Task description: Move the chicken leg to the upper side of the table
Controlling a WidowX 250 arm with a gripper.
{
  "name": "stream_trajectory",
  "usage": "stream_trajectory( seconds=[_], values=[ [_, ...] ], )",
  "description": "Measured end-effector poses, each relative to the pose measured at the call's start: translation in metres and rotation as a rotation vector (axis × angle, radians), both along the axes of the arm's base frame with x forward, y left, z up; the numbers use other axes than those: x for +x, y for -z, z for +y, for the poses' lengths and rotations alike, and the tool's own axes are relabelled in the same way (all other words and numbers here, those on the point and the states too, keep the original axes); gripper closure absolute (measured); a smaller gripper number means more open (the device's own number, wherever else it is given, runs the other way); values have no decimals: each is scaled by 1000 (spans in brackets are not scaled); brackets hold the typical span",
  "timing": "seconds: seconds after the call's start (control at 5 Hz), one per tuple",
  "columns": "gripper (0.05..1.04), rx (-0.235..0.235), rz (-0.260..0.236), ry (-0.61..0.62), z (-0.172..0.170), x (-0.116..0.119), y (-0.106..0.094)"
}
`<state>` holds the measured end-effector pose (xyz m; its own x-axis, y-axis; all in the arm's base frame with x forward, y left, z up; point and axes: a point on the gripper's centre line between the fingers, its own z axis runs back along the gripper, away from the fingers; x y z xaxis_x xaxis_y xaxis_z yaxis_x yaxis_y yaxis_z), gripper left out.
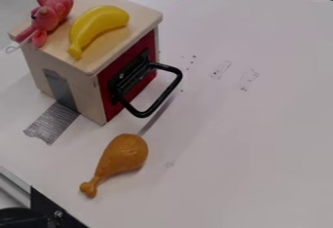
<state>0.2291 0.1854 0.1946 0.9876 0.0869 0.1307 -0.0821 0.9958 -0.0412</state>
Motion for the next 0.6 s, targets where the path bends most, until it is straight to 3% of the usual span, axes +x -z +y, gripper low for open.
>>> stream_trajectory(
  seconds=[0.2,0.4,0.6],
  values=[
    [85,-22,26,0,-2,-1,9],
    [85,-15,59,52,-42,-15,29],
    [85,12,60,116,-89,-31,38]
  ],
)
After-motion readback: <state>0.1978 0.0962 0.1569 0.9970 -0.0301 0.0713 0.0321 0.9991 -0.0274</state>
